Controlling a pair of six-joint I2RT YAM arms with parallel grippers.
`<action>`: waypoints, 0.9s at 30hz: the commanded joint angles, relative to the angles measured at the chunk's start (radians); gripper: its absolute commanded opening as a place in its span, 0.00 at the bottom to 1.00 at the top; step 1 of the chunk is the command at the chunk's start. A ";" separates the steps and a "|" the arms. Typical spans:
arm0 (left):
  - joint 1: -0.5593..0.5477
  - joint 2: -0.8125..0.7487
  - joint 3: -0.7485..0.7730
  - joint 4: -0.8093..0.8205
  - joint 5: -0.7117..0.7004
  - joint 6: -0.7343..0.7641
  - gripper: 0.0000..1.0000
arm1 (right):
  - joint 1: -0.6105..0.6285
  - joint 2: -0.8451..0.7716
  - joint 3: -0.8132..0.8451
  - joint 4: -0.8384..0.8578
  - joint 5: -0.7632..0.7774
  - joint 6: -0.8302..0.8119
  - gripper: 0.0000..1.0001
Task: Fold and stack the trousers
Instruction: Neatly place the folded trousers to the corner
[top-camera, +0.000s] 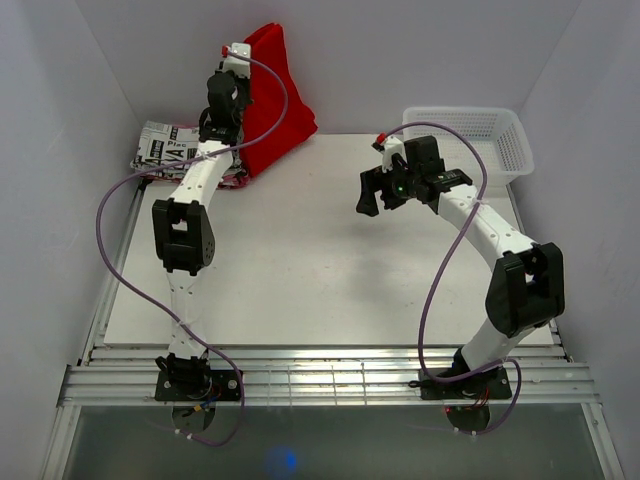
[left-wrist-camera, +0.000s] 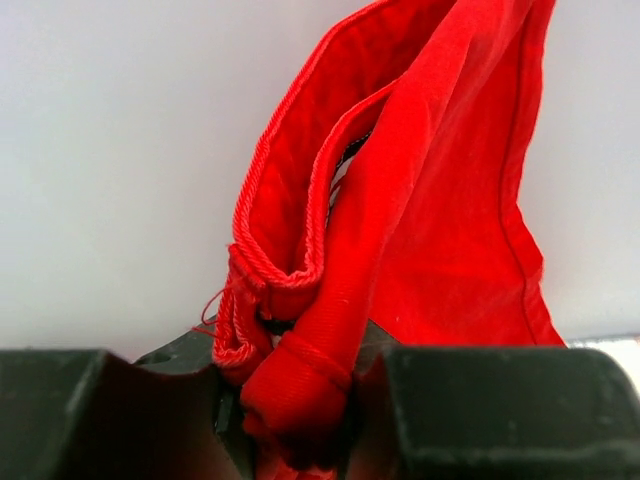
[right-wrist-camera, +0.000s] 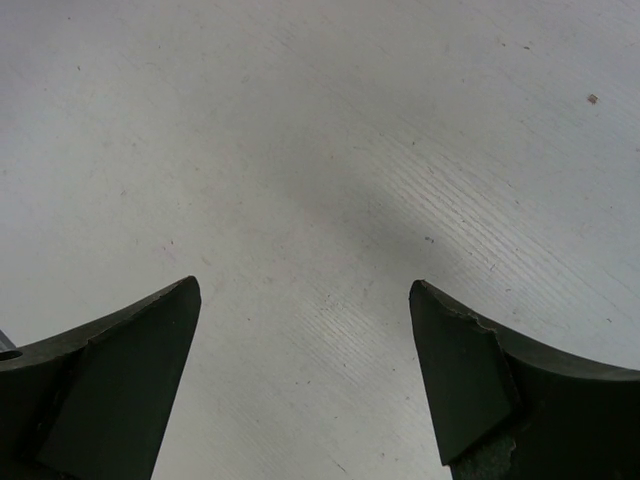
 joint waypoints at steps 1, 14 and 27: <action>0.003 -0.114 0.101 0.097 -0.146 -0.039 0.00 | -0.004 0.015 0.051 0.015 -0.030 0.003 0.90; 0.024 -0.181 -0.088 0.228 -0.543 -0.052 0.00 | -0.004 0.045 0.077 0.021 -0.063 0.019 0.90; 0.167 -0.163 -0.108 0.319 -0.683 -0.087 0.00 | -0.004 0.041 0.076 0.017 -0.058 0.016 0.90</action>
